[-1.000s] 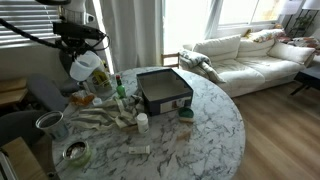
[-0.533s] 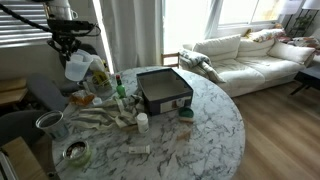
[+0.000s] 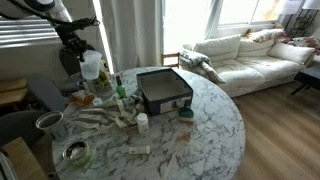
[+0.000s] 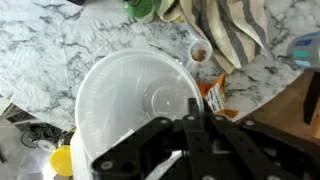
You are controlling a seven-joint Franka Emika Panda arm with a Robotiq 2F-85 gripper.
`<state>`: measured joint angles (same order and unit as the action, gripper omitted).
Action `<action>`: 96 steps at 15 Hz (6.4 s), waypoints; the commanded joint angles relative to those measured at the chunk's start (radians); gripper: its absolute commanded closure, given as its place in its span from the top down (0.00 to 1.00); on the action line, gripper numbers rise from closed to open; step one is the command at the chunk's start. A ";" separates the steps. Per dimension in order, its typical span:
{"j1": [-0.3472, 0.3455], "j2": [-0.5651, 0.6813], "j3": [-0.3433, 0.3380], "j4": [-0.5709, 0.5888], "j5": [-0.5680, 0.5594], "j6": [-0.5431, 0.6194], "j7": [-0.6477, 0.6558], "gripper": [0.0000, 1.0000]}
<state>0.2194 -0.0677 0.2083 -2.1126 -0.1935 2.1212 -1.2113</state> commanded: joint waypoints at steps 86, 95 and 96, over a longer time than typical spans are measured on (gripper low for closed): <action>-0.048 -0.060 -0.099 -0.531 0.369 -0.056 0.155 0.23; -0.062 -0.094 -0.124 -0.507 0.424 -0.061 0.152 0.01; -0.065 -0.105 -0.130 -0.498 0.430 -0.065 0.150 0.01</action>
<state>0.1644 -0.1254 0.0940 -2.6131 0.1997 2.0641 -1.0597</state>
